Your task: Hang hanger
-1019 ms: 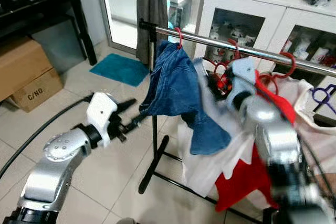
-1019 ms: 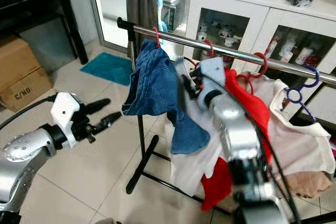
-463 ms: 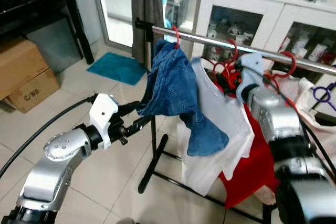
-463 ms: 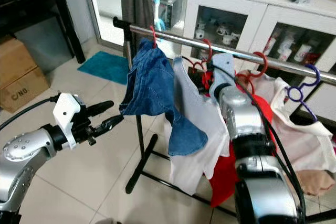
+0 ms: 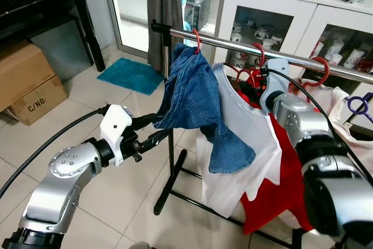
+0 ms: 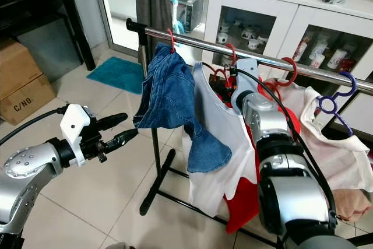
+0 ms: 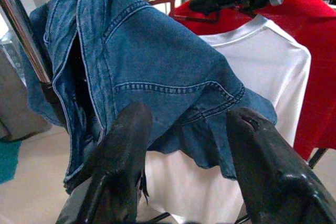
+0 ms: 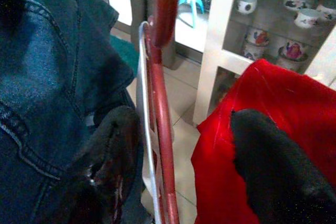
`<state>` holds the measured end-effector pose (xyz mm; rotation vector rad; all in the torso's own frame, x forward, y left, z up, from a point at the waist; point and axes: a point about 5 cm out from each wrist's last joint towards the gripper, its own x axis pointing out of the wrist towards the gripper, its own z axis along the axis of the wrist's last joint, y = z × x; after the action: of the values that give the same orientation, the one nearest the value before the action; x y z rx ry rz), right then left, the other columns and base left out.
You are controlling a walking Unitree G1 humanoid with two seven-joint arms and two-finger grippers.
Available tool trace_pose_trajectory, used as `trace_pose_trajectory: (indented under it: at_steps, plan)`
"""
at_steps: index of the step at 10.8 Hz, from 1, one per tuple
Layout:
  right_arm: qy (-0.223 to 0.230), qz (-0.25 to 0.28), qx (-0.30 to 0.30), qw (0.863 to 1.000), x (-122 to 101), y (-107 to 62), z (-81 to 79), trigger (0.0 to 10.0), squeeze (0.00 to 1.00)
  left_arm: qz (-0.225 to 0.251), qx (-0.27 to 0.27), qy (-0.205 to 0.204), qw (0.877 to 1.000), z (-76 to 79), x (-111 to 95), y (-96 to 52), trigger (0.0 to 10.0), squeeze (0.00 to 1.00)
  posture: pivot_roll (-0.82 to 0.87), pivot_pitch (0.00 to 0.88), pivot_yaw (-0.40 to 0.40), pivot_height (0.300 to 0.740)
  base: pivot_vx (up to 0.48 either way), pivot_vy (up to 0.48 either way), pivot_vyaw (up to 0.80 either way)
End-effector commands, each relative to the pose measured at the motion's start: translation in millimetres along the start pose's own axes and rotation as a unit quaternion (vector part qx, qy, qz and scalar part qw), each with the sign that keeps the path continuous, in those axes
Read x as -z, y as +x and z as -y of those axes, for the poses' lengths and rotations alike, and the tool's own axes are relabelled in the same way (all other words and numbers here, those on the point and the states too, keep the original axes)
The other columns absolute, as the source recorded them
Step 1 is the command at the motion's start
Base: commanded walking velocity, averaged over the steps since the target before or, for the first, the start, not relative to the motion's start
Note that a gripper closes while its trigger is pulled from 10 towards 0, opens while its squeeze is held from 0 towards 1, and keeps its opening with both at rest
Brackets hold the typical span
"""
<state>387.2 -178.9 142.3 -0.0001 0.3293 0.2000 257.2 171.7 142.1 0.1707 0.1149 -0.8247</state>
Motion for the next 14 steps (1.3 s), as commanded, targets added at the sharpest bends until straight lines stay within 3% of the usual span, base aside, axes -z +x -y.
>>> trace_pose_trajectory:
  at_steps: [1, 14]
  plan:
    - [-0.001, 0.007, -0.003, 1.0, -5.1, -0.2, 4.2, 0.0, 0.0, 0.002, 0.006, 0.008, 1.0, -0.6, -2.8, 2.9, 10.0, 0.0, 0.02, 0.0, -0.011, 0.74, 0.0, 0.0, 0.0]
    - [0.003, 0.016, -0.015, 1.0, -5.0, 1.5, 7.0, 0.0, 0.0, 0.022, 0.013, 0.004, 1.0, -0.4, -5.5, 8.1, 10.0, 0.0, -0.01, 0.0, -0.007, 0.74, 0.0, 0.0, 0.0]
